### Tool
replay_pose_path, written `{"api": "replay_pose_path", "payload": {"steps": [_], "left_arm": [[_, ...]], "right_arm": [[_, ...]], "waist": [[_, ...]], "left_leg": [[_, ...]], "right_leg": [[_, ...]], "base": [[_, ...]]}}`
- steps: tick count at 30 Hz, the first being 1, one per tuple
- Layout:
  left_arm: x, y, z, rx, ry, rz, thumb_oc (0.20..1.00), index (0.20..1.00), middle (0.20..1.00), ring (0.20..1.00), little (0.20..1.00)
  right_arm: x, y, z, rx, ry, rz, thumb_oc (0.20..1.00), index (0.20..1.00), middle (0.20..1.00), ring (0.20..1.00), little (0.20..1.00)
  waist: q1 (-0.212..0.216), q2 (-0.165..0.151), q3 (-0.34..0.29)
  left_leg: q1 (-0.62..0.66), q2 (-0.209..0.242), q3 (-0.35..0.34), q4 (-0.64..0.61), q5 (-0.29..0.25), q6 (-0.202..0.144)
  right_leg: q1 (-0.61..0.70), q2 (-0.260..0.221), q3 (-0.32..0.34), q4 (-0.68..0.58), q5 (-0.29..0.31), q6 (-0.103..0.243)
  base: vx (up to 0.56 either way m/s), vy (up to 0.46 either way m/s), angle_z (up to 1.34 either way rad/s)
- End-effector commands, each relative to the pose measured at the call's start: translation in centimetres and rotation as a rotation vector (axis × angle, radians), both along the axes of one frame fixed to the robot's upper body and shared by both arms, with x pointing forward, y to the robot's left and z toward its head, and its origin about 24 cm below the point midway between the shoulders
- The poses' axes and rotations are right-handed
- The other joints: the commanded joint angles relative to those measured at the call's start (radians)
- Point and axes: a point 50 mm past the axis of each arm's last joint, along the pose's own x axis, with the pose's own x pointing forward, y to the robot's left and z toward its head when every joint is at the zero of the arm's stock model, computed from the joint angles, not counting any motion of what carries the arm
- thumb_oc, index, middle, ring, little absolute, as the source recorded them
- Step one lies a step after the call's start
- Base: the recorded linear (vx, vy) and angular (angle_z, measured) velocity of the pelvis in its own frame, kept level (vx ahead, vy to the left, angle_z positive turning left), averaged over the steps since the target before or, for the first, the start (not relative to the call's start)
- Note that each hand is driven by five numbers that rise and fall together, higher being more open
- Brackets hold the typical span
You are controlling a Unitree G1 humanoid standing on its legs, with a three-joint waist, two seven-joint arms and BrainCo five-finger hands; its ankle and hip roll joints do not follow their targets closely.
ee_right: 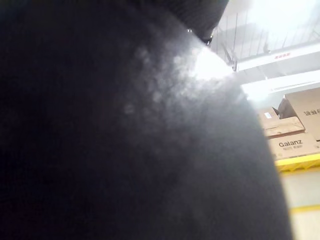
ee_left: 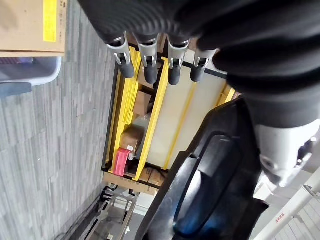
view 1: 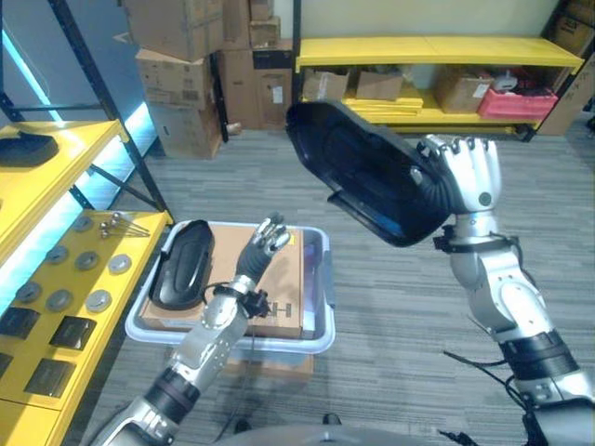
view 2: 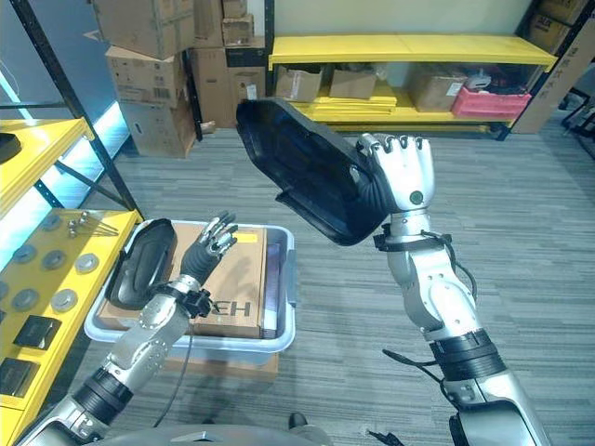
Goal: Move parts from the plastic box to the shelf.
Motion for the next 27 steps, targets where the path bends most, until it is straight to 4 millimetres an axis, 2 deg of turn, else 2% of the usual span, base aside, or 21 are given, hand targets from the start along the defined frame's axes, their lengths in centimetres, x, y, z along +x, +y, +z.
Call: {"api": "replay_pose_path", "payload": {"steps": [1,6,12,18,19,24,25,26,27], "left_arm": [[1.5,-0.6,0.6,-0.017,-0.02,-0.038,1.0,1.0,1.0,1.0,1.0],[1.8,-1.4,0.0,-0.054,0.03,-0.037,1.0,1.0,1.0,1.0,1.0],[2.4,-3.0,0.5,-0.117,0.049,-0.056,1.0,1.0,1.0,1.0,1.0],[3.1,-5.3,2.5,-0.211,0.013,-0.114,1.0,1.0,1.0,1.0,1.0],[3.1,-5.2,2.5,-0.212,0.012,-0.113,1.0,1.0,1.0,1.0,1.0],[3.9,-6.0,5.7,-0.345,-0.082,-0.064,1.0,1.0,1.0,1.0,1.0],[4.0,-6.0,6.1,-0.363,-0.096,-0.061,0.498,0.498,0.498,0.498,0.498],[4.1,-6.0,6.6,-0.369,-0.116,-0.053,0.2,0.2,0.2,0.2,0.2],[4.1,-6.0,6.9,-0.362,-0.138,-0.049,0.2,0.2,0.2,0.2,0.2]], "right_arm": [[-0.9,1.0,4.8,0.055,-0.275,0.042,0.2,0.2,0.2,0.2,0.2],[-1.1,2.3,5.0,0.091,-0.289,0.107,0.2,0.2,0.2,0.2,0.2],[-1.1,4.3,4.8,0.155,-0.272,0.22,0.2,0.2,0.2,0.2,0.2],[-1.3,8.1,4.0,0.232,-0.187,0.443,0.2,0.2,0.2,0.2,0.2],[-1.3,8.1,4.0,0.232,-0.187,0.444,0.2,0.2,0.2,0.2,0.2],[-1.7,10.6,2.5,0.307,-0.077,0.598,0.2,0.2,0.2,0.2,0.2],[-1.8,11.0,2.3,0.316,-0.063,0.627,0.2,0.2,0.2,0.2,0.2],[-1.8,11.3,2.0,0.331,-0.046,0.647,0.2,0.2,0.2,0.2,0.2],[-1.9,11.6,1.8,0.338,-0.032,0.664,0.2,0.2,0.2,0.2,0.2]], "waist": [[0.034,-0.039,-0.043],[0.026,-0.037,-0.042],[0.015,-0.034,-0.042],[0.006,-0.034,-0.044],[0.006,-0.033,-0.044],[0.001,-0.037,-0.037],[0.0,-0.037,-0.036],[-0.001,-0.038,-0.036],[-0.001,-0.038,-0.035]], "left_leg": [[0.126,0.028,0.057,0.067,-0.226,-0.024],[0.127,0.029,0.063,0.065,-0.223,-0.024],[0.13,0.029,0.072,0.066,-0.222,-0.026],[0.136,0.03,0.082,0.066,-0.22,-0.027],[0.136,0.03,0.082,0.066,-0.221,-0.027],[0.134,0.03,0.084,0.065,-0.217,-0.027],[0.134,0.03,0.086,0.065,-0.216,-0.028],[0.134,0.03,0.088,0.065,-0.215,-0.028],[0.133,0.03,0.089,0.065,-0.215,-0.028]], "right_leg": [[-0.027,0.032,-0.018,0.21,-0.245,0.033],[-0.033,0.033,-0.013,0.21,-0.242,0.033],[-0.037,0.034,-0.008,0.214,-0.241,0.033],[-0.04,0.035,-0.003,0.218,-0.24,0.031],[-0.04,0.035,-0.003,0.218,-0.24,0.031],[-0.046,0.034,-0.003,0.221,-0.238,0.031],[-0.048,0.034,-0.003,0.223,-0.238,0.031],[-0.05,0.034,0.0,0.223,-0.237,0.031],[-0.051,0.034,0.002,0.223,-0.237,0.032]], "base": [[-0.02,0.009,-0.05],[0.0,0.003,-0.01],[-0.01,0.005,-0.04],[0.0,0.006,-0.1],[0.0,0.0,0.0],[0.0,0.001,-0.01],[-0.01,0.005,-0.05],[-0.01,0.006,-0.06],[-0.02,0.009,-0.03]]}}
